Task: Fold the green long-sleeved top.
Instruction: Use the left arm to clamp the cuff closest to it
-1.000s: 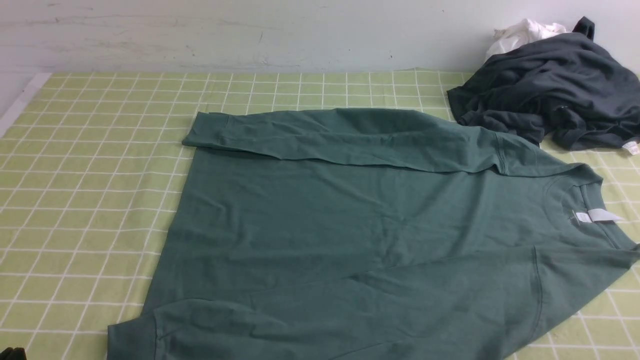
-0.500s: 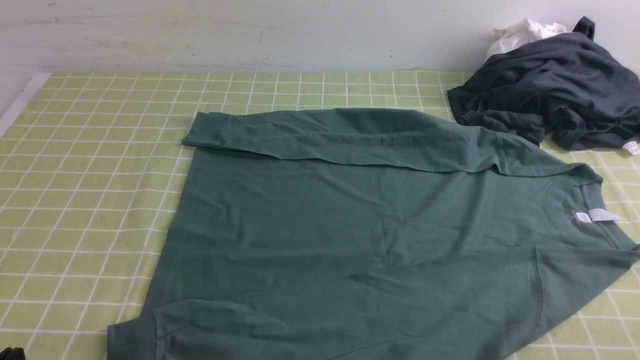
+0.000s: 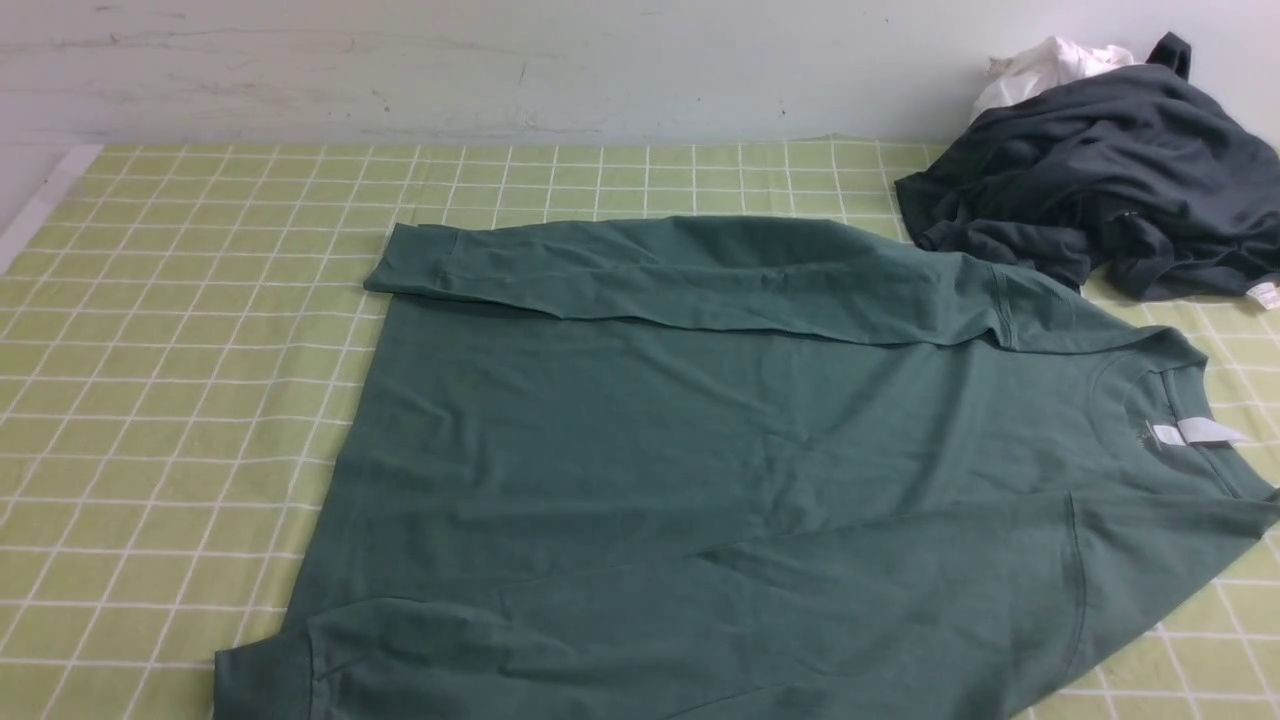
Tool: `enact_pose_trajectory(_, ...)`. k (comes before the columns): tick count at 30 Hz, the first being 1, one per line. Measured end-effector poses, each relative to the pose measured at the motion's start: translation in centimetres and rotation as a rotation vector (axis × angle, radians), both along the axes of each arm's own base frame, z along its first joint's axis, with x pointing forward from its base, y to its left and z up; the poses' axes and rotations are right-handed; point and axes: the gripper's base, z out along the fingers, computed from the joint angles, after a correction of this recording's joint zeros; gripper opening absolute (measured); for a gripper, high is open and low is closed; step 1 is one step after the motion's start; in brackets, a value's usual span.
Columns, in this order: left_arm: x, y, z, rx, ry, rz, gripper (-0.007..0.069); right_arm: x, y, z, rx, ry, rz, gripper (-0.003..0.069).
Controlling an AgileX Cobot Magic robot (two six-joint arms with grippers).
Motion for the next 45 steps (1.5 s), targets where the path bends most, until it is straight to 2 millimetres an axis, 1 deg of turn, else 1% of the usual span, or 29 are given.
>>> enact_pose_trajectory(2, -0.3, 0.0, 1.4, 0.002, -0.154, 0.003, -0.0004, -0.5, 0.2, 1.9, 0.005, -0.218, 0.027, -0.0016)
enact_pose_trajectory(4, -0.5, 0.0, 2.1, 0.002, -0.236, 0.005, -0.0004, -1.0, 0.3, 2.9, 0.011, -0.338, 0.041, -0.0016)
enact_pose_trajectory(5, -0.8, 0.0, 2.7, -0.009, -0.311, 0.003, -0.0004, -1.4, 0.4, 3.6, 0.016, -0.431, 0.052, -0.0016)
enact_pose_trajectory(6, -0.9, 0.1, 3.1, -0.029, -0.357, -0.002, -0.0004, -1.6, 0.4, 4.0, 0.019, -0.475, 0.057, -0.0016)
enact_pose_trajectory(9, -1.3, 0.1, 3.7, -0.093, -0.441, -0.022, -0.0004, -1.9, 0.4, 4.3, 0.038, -0.518, 0.061, -0.0016)
enact_pose_trajectory(11, -1.6, 0.1, 4.2, -0.172, -0.486, -0.053, -0.0004, -1.9, 0.3, 4.4, 0.054, -0.534, 0.064, -0.0016)
enact_pose_trajectory(12, -1.7, 0.1, 4.7, -0.212, -0.497, -0.07, -0.0004, -2.0, 0.3, 4.6, 0.055, -0.538, 0.064, -0.0016)
enact_pose_trajectory(13, -1.8, 0.1, 5.7, -0.244, -0.512, -0.086, -0.0004, -2.0, 0.3, 5.0, 0.056, -0.539, 0.063, -0.0016)
enact_pose_trajectory(14, -1.9, 0.0, 6.7, -0.258, -0.515, -0.097, -0.0004, -2.2, 0.3, 5.9, 0.051, -0.55, 0.06, -0.0016)
enact_pose_trajectory(17, -1.6, -0.2, 11.3, -0.237, -0.466, -0.108, -0.0004, -2.0, 0.3, 10.0, -0.011, -0.534, 0.037, -0.0016)
enact_pose_trajectory(18, -1.2, -0.2, 12.8, -0.22, -0.427, -0.102, -0.0004, -1.4, 0.4, 11.0, -0.035, -0.492, 0.03, -0.0016)
enact_pose_trajectory(20, 0.1, -0.2, 14.8, -0.183, -0.33, -0.08, -0.0004, 0.0, 0.4, 13.4, -0.079, -0.386, 0.014, -0.0016)
enact_pose_trajectory(21, 0.7, -0.2, 15.7, -0.173, -0.295, -0.072, -0.0004, 0.7, 0.3, 14.0, -0.091, -0.327, 0.007, -0.0016)
enact_pose_trajectory(22, 1.9, -0.1, 16.1, -0.167, -0.232, -0.059, -0.0004, 1.8, 0.3, 14.6, -0.096, -0.244, -0.002, -0.0016)
enact_pose_trajectory(23, 3.3, 0.0, 15.9, -0.172, -0.141, -0.044, -0.0004, 3.3, 0.2, 14.9, -0.084, -0.132, -0.009, -0.0016)
enact_pose_trajectory(24, 4.2, 0.0, 15.8, -0.18, -0.086, -0.035, -0.0004, 4.0, 0.1, 14.8, -0.067, -0.071, -0.012, -0.0016)
enact_pose_trajectory(26, 6.1, 0.1, 14.6, -0.195, 0.09, -0.011, -0.0004, 6.3, -0.1, 14.1, 0.01, 0.147, -0.021, -0.0016)
enact_pose_trajectory(29, 8.2, -0.4, 11.6, -0.187, 0.405, -0.011, -0.0003, 8.7, 0.1, 11.5, 0.113, 0.492, -0.023, -0.0016)
enact_pose_trajectory(32, 9.5, -1.8, 8.3, -0.176, 0.725, -0.051, 0.0, 10.0, 0.7, 8.7, 0.099, 0.764, 0.03, -0.0016)
enact_pose_trajectory(34, 10.3, -3.1, 5.8, -0.153, 0.95, -0.097, 0.0, 10.7, 1.7, 7.2, 0.063, 0.892, 0.128, -0.0016)
enact_pose_trajectory(36, 11.0, -3.9, 4.1, -0.146, 1.092, -0.119, 0.0, 11.4, 2.8, 6.4, 0.033, 0.938, 0.226, -0.0016)
enact_pose_trajectory(37, 11.4, -4.0, 3.4, -0.147, 1.134, -0.119, 0.0, 11.6, 3.3, 6.1, 0.03, 0.953, 0.264, -0.0016)
enact_pose_trajectory(38, 12.1, -4.1, 2.5, -0.158, 1.181, -0.111, 0.0002, 12.0, 4.1, 5.7, -0.014, 0.964, 0.332, -0.0016)
enact_pose_trajectory(41, 13.3, -3.7, 1.2, -0.196, 1.226, -0.07, 0.0015, 12.6, 5.3, 4.9, -0.092, 0.981, 0.435, -0.0016)
enact_pose_trajectory(43, 14.4, -2.9, 0.1, -0.242, 1.27, -0.028, 0.0047, 13.3, 6.6, 4.0, -0.19, 0.994, 0.53, -0.0016)
enact_pose_trajectory(45, 14.7, -2.6, -0.5, -0.249, 1.3, -0.025, 0.0076, 13.5, 7.2, 3.6, -0.229, 0.992, 0.571, -0.0016)
